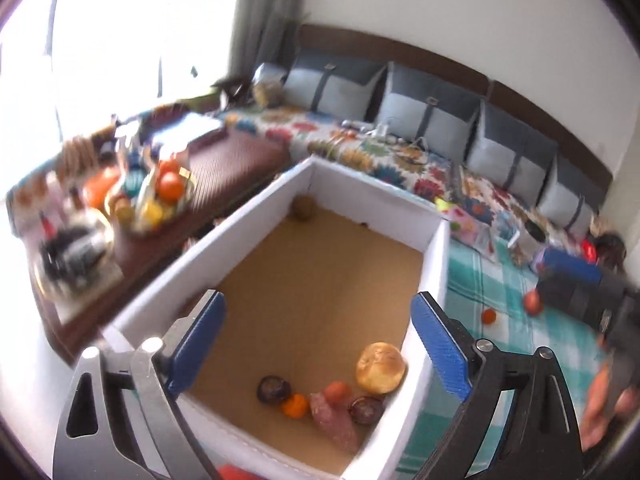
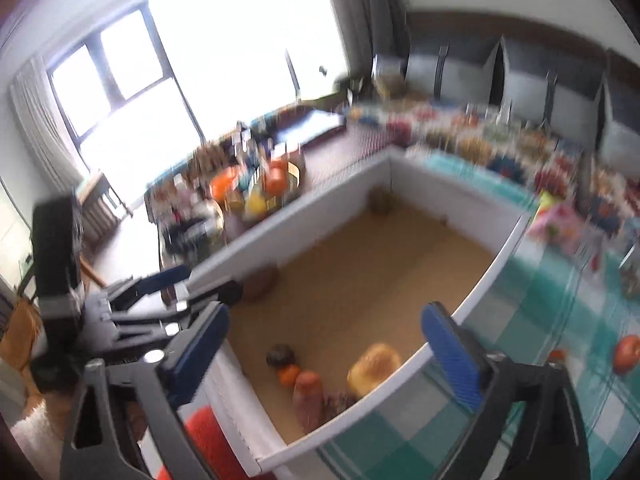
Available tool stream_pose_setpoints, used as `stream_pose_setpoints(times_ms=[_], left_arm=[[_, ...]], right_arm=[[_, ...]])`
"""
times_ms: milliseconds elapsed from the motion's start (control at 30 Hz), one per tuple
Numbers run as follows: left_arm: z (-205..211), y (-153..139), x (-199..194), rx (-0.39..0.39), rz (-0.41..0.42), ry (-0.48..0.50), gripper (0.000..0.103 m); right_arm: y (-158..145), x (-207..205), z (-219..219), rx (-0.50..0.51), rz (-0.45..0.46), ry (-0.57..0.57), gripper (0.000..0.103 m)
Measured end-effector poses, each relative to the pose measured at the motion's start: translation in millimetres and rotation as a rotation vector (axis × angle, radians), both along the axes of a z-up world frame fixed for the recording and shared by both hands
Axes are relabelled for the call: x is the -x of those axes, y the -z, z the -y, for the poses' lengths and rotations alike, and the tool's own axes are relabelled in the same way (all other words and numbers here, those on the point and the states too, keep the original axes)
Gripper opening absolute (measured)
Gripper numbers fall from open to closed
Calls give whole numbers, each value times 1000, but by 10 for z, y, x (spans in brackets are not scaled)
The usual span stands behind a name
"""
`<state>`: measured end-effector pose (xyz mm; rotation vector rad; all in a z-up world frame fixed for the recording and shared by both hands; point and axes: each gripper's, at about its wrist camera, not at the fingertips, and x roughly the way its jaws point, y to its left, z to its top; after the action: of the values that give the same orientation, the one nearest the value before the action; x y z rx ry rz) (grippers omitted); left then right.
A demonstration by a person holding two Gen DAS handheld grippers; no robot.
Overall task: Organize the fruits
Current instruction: 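Carry both fruits into the white box and open both tools, then return both tools to the checked sheet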
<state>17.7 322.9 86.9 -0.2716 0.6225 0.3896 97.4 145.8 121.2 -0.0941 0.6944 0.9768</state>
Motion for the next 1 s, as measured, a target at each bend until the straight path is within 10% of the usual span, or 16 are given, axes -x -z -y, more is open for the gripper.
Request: stream_pose_setpoints(times_ms=[133,433,800,1000], left_arm=[[414,93,10,-91,-27,37,96],[1124,320,-123,-94,-98,152,96],[1927,371,-386,-138,-124,255,96],[2397,864,-549,-75,-206,380,96]], right_arm=[[169,-2,411,15,48,80,103],[1698,-174,1897,316,-69,348,103],[2141,-291,3325,361,-104,601,103],[2551,-310,3748,382,-109,724,103]])
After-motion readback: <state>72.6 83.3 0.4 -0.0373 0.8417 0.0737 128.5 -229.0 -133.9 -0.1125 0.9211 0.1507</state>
